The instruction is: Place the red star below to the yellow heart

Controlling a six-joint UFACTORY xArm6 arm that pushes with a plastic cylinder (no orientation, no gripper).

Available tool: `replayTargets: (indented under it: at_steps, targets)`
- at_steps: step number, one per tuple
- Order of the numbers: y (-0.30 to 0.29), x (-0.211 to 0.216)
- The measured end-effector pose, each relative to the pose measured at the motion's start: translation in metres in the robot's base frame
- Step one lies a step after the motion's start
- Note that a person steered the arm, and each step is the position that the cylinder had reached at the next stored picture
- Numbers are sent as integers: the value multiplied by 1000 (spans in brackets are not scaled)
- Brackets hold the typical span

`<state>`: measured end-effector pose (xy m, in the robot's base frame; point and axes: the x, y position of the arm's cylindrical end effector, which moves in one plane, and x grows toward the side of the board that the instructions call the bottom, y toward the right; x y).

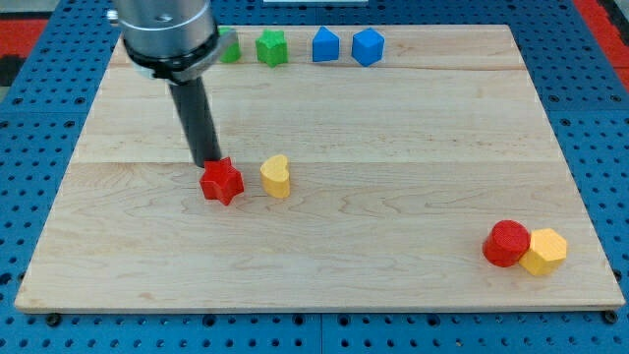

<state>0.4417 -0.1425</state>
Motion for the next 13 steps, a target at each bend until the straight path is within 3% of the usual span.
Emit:
replayTargets:
  at_steps: [1, 3, 5, 6, 7, 8, 9, 10, 11, 12, 13]
  targets:
    - [-39, 14]
    - [74, 18]
    - [64, 36]
    - [96, -2]
    - [166, -24]
    - [201, -7]
    - [264, 45]
    - [208, 119]
    - [85, 176]
    - [-15, 156]
    - [-24, 59]
